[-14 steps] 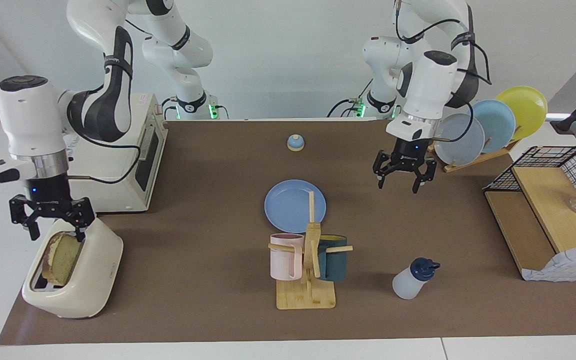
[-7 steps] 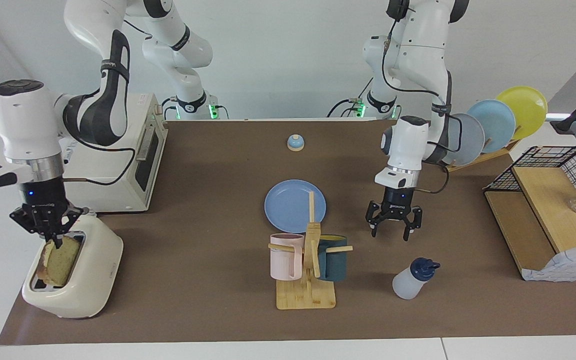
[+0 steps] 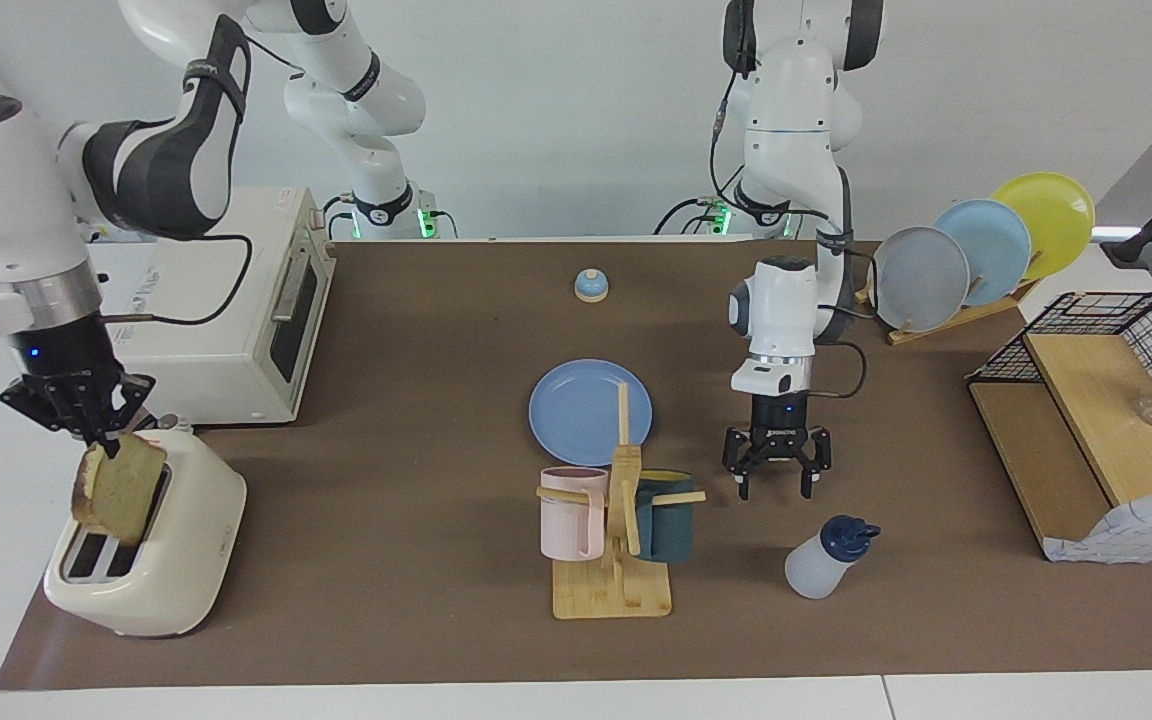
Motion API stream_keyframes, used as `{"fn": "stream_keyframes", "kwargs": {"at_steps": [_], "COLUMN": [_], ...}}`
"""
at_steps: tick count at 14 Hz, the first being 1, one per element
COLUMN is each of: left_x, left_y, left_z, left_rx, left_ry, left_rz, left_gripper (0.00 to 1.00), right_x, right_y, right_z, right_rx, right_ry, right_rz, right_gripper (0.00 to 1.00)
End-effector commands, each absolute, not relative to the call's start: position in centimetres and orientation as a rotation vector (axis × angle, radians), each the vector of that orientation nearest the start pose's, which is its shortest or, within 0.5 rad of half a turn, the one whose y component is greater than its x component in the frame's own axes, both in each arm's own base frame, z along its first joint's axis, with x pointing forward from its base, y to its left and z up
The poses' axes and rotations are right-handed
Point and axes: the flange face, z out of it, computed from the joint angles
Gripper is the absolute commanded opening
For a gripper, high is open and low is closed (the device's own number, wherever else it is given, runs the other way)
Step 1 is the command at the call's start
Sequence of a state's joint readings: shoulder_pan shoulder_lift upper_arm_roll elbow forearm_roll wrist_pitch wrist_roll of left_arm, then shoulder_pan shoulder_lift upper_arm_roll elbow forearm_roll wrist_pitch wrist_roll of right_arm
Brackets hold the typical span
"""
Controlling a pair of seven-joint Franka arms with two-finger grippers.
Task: Put bread on plate and add seasoning
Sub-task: 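Reach the left gripper to the bottle while the right gripper reaches the bread, then pull the bread out with the right gripper while the left gripper grasps the bottle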
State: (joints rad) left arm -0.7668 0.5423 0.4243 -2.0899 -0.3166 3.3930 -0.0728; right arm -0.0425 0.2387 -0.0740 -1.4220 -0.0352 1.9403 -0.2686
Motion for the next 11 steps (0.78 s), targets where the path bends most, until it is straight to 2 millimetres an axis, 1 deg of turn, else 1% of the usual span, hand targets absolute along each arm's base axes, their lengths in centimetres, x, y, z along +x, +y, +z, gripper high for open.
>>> {"fn": "stream_keyframes", "kwargs": {"at_steps": [1,2,3,4,5,6,7,8,9,10,11], "left_x": [62.5,62.8,63.1,63.6,64.4,64.9,65.0,65.2,65.7,66.2,66.6], "left_y": [-18.4,-18.1,-18.2,-18.3,-18.0,-18.2,-18.4,-18.2,-18.2,-18.2,-18.4], "left_z": [27.7,27.3,27.5,27.7,28.3,28.3,28.4,28.4,28.4,28.2,27.8], "left_rx": [-2.837,-2.828,-2.823,-2.830,-2.823,-2.830,-2.834,-2.830,-2.825,-2.822,-2.824], "left_ry": [0.085,0.087,0.090,0.090,0.083,0.086,0.087,0.084,0.078,0.084,0.090], "left_rz": [-1.334,-1.327,-1.335,-1.317,-1.315,-1.300,-1.293,-1.296,-1.306,-1.300,-1.287], "left_gripper": [1.00,1.00,1.00,1.00,1.00,1.00,1.00,1.00,1.00,1.00,1.00], "right_x": [63.4,62.6,61.6,60.9,60.3,59.5,58.9,58.0,57.1,55.9,54.9], "right_y": [-2.4,0.3,3.6,7.3,10.4,13.7,15.8,17.9,19.1,20.6,22.3], "right_z": [61.0,61.4,61.7,61.7,61.5,61.5,61.3,60.9,59.5,57.7,55.4], "right_rx": [-3.198,-3.179,-3.161,-3.150,-3.131,-3.071,-3.006,-2.961,-2.922,-2.873,-2.838], "right_ry": [-0.355,-0.417,-0.476,-0.422,-0.303,-0.166,-0.073,-0.035,-0.021,-0.039,-0.046], "right_rz": [-0.320,-0.269,-0.226,-0.207,-0.200,-0.193,-0.166,-0.153,-0.156,-0.168,-0.160], "right_gripper": [0.00,0.00,0.00,0.00,0.00,0.00,0.00,0.00,0.00,0.00,0.00]}}
